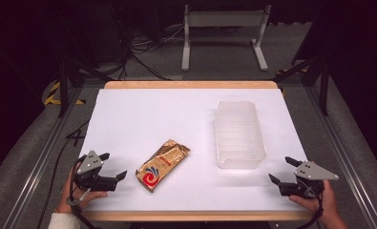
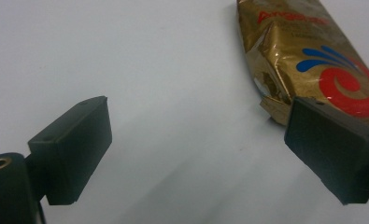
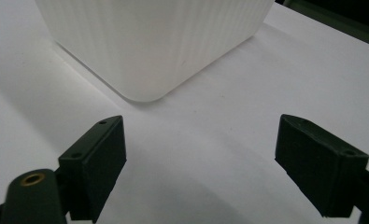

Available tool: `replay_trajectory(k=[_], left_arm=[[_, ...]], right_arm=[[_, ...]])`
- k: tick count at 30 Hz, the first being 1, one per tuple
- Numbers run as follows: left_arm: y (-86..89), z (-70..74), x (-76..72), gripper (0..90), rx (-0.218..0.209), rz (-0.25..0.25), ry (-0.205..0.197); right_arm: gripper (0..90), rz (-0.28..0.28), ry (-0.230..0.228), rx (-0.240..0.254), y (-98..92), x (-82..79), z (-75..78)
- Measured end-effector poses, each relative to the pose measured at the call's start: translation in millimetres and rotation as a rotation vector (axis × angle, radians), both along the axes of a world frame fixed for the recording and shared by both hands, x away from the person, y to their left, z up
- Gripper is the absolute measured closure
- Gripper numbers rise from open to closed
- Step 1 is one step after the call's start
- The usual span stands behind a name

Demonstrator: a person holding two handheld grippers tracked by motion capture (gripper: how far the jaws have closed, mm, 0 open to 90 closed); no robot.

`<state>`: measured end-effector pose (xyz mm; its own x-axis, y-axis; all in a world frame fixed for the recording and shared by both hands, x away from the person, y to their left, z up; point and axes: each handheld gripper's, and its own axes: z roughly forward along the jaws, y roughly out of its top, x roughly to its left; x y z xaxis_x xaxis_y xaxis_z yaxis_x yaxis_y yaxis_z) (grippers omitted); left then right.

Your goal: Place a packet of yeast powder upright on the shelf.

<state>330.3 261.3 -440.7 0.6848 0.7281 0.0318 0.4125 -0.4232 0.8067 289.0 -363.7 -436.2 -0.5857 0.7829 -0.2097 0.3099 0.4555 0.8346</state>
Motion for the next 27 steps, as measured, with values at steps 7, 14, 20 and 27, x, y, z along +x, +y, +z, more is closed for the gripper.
replay_trajectory(k=[7,14,20,27], left_arm=[[-2.5,-2.1,-1.4,6.6,-0.037,-0.019,-0.006],[-7.2,0.9,-2.8,12.6,-0.072,-0.034,-0.012],[-18.0,8.9,10.1,20.9,-0.078,-0.072,0.009],[-42.6,12.3,25.8,19.6,-0.033,-0.124,0.045]], right_arm=[[17.1,-0.006,-0.002,-0.002,-0.1,-1.8,0.8],[17.1,0.016,-0.011,0.008,5.1,-2.6,2.9],[16.7,0.023,-0.008,0.018,4.3,-2.9,1.5],[15.9,0.03,-0.011,0.036,5.4,-3.6,2.0]])
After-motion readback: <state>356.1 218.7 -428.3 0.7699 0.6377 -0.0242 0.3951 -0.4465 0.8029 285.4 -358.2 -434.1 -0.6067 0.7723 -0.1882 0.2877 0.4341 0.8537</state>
